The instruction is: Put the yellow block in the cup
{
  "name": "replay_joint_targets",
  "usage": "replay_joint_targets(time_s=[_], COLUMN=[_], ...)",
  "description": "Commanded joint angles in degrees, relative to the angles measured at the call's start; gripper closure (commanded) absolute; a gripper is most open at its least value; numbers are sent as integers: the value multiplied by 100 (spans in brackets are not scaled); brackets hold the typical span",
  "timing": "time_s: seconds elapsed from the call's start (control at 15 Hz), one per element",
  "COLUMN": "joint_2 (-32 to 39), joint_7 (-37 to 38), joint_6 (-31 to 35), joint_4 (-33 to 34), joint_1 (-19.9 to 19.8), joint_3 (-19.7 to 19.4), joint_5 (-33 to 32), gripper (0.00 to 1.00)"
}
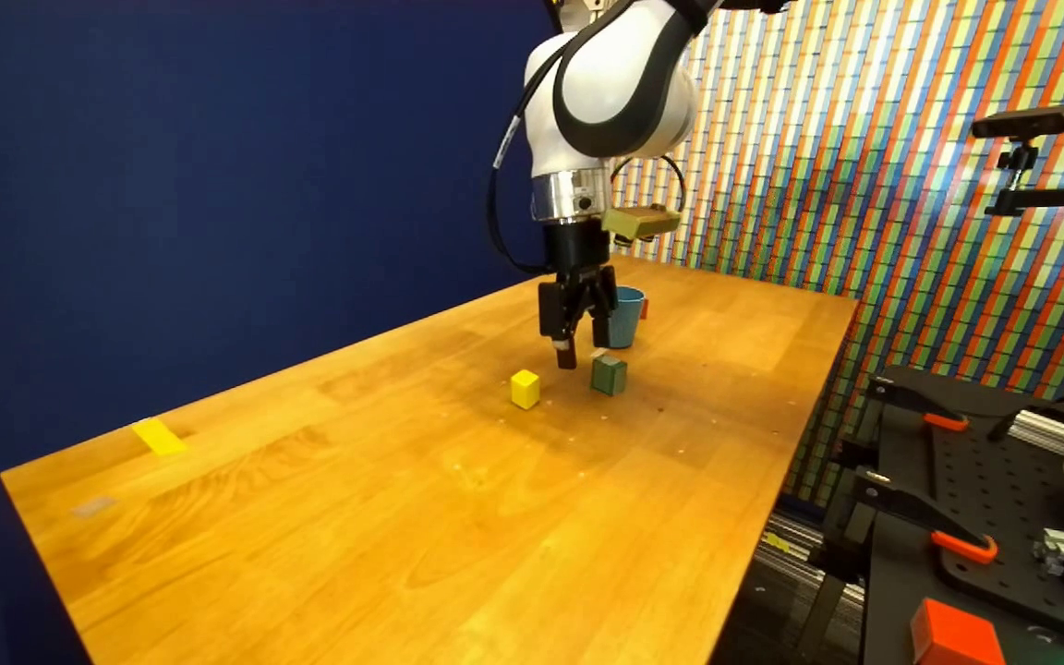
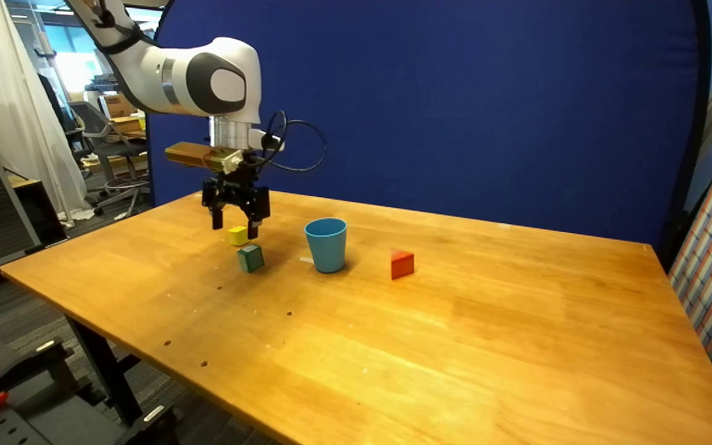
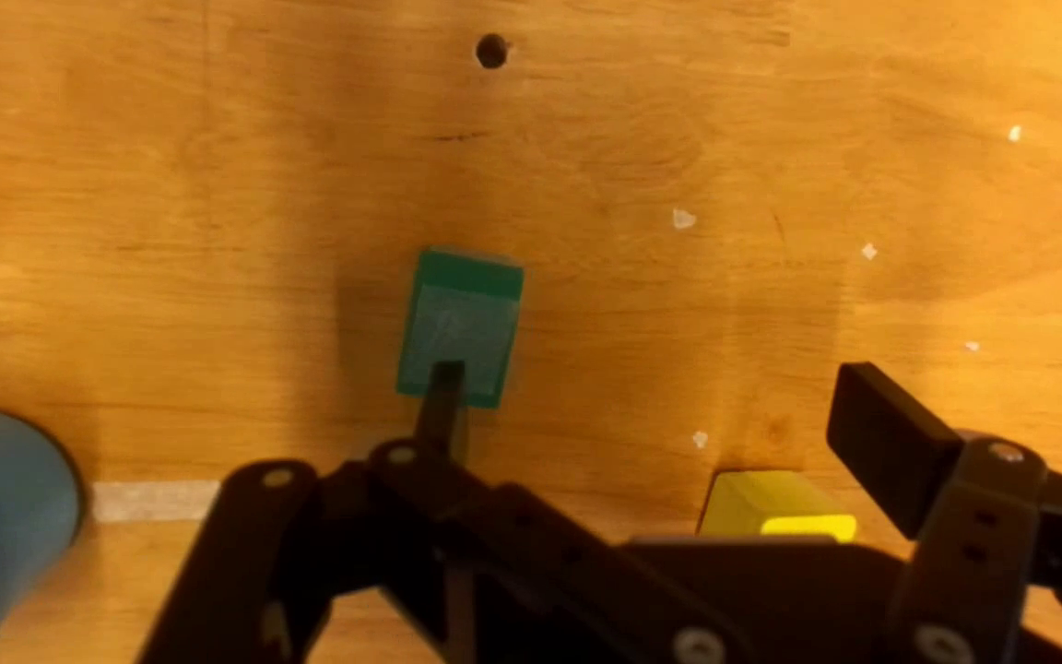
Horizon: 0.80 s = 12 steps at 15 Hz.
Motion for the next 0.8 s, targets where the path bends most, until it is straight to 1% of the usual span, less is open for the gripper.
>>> replay_joint_targets(time_s=[0.0,0.33,0.73], joint_2=[416,887,1406], joint_7=[-167,-187,-250], joint_6=[-63,-63,-99], joint_4=[507,942,1473], joint_1=[83,256,322], joint_3=[75,81,89], joint_5=[57,-52,-47], gripper=[0,0,0])
